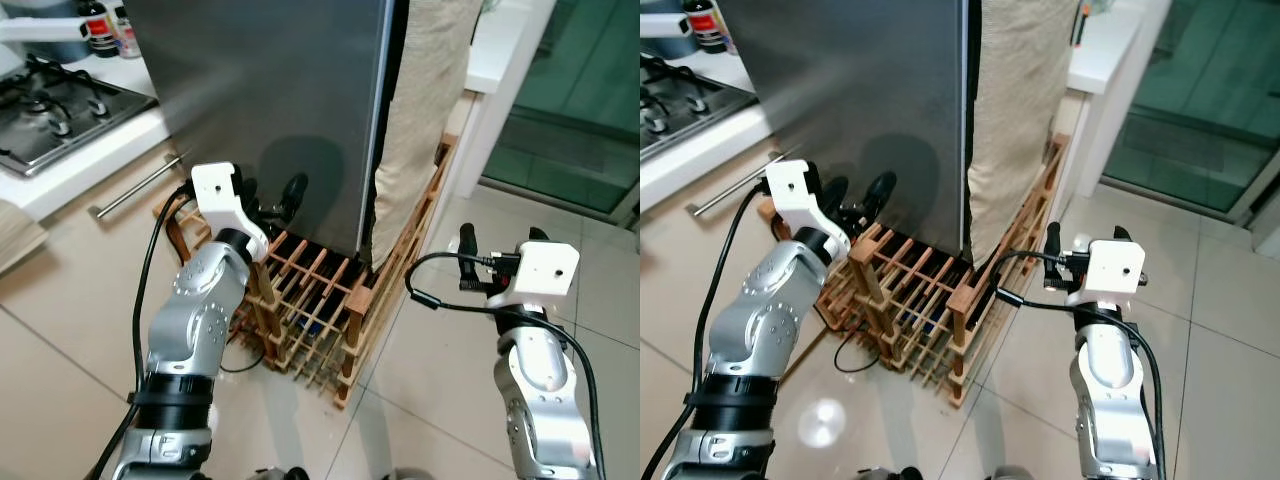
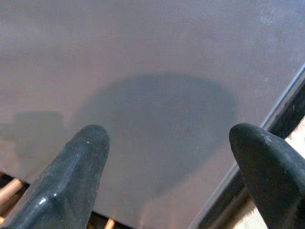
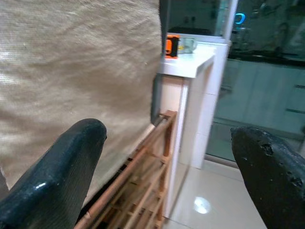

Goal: Restocking fridge

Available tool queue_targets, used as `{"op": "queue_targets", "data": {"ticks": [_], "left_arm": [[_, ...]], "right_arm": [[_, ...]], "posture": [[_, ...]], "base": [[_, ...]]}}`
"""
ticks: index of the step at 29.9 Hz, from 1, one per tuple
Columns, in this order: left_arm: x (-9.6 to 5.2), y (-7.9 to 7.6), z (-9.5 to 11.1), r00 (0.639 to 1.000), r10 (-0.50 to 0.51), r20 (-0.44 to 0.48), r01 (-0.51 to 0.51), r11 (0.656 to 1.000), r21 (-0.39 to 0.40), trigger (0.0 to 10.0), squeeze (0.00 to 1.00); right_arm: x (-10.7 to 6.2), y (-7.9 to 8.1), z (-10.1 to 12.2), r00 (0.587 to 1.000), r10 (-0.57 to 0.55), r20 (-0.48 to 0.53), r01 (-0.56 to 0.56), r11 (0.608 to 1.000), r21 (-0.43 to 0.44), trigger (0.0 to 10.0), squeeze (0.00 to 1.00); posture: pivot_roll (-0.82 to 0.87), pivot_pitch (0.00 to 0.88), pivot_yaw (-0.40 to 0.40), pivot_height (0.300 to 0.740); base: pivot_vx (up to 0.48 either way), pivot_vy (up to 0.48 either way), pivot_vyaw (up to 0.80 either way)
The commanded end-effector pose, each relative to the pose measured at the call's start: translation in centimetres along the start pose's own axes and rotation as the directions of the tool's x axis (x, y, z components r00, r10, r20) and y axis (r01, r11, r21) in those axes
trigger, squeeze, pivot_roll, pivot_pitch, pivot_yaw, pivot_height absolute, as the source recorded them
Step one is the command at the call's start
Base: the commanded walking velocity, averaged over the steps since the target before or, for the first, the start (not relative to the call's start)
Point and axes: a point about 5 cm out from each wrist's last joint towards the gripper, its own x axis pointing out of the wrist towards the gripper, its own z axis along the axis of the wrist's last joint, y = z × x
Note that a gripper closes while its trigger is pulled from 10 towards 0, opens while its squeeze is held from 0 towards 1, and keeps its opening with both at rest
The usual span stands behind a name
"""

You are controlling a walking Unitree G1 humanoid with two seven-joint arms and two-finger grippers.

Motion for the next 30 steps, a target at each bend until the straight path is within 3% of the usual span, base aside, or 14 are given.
{"op": "queue_targets", "data": {"ticks": [1, 6, 14, 24, 30], "left_arm": [[0.5, -0.8, 0.1, 1.000, -0.017, 0.000, 0.017, 1.000, 0.020, 10.0, 0.00], [1.3, -2.0, -0.2, 1.000, -0.028, -0.003, 0.029, 0.999, 0.025, 10.0, 0.00], [2.2, -3.2, 0.0, 0.999, -0.041, 0.027, 0.040, 0.998, 0.043, 10.0, 0.00], [2.8, -3.6, 0.5, 0.997, -0.055, 0.054, 0.053, 0.998, 0.040, 10.0, 0.00], [4.4, -5.1, 0.9, 0.992, -0.115, 0.051, 0.112, 0.992, 0.055, 10.0, 0.00]], "right_arm": [[0.3, -0.3, -0.1, 1.000, -0.012, -0.007, 0.012, 1.000, 0.010, 10.0, 0.00], [1.1, -0.6, 0.1, 1.000, -0.011, 0.002, 0.011, 1.000, 0.001, 10.0, 0.00], [2.0, -0.7, 1.3, 0.998, 0.044, 0.044, -0.041, 0.997, -0.061, 10.0, 0.00], [2.5, 0.0, 1.5, 0.993, 0.107, 0.051, -0.103, 0.991, -0.081, 10.0, 0.00], [2.4, 0.2, 1.2, 0.994, 0.099, 0.043, -0.096, 0.994, -0.061, 10.0, 0.00]], "posture": [[-0.17, 0.000, 0.073, 0.740], [-0.18, 0.000, 0.060, 0.740], [-0.18, 0.000, 0.003, 0.740], [-0.17, 0.000, -0.009, 0.740], [-0.18, 0.007, 0.006, 0.740]], "base": [[0.000, -0.472, 0.00], [0.000, -0.459, 0.00], [0.000, 0.000, 0.00], [0.000, 0.000, 0.00], [0.000, 0.000, 0.00]]}}
